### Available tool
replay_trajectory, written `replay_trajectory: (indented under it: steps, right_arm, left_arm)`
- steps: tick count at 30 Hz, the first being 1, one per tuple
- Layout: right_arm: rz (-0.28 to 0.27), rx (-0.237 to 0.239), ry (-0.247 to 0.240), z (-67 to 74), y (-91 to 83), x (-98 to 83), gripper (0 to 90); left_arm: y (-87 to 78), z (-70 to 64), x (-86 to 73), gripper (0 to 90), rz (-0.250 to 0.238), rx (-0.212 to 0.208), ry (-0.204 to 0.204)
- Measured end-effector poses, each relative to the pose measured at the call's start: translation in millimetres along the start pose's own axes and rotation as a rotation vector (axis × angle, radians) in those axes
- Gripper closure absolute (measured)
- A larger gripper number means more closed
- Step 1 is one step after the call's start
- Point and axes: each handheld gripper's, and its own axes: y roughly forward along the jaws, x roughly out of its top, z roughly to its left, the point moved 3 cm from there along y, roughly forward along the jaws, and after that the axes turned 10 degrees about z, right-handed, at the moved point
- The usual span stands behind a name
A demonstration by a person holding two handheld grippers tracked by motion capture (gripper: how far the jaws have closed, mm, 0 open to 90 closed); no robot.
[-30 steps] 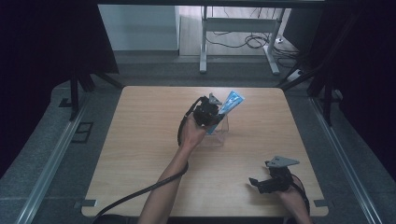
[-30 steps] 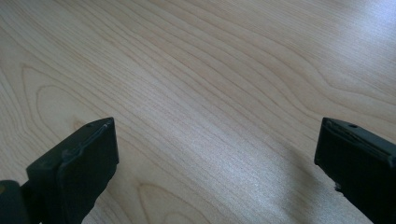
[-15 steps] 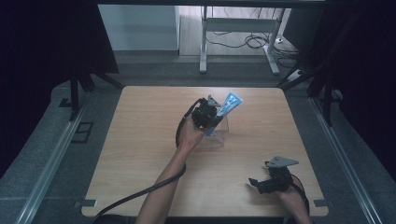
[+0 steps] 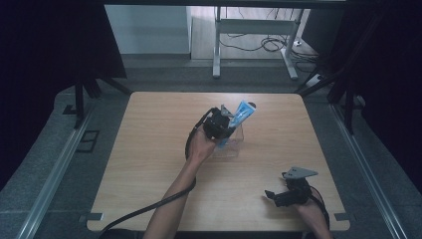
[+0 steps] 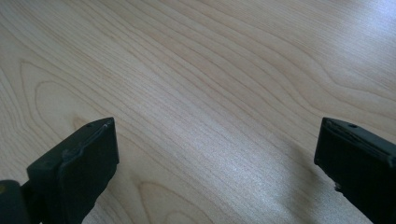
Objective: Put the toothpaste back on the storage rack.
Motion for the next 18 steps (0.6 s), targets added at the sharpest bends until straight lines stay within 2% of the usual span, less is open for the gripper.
replay_trajectory:
  steps: [18]
  right_arm:
    - [0.003, 0.000, -0.003, 0.5, 0.5, -0.2, 0.0]
  left_arm:
    - [4.3, -1.3, -8.6, 70.8, 0.043, -0.014, -0.005]
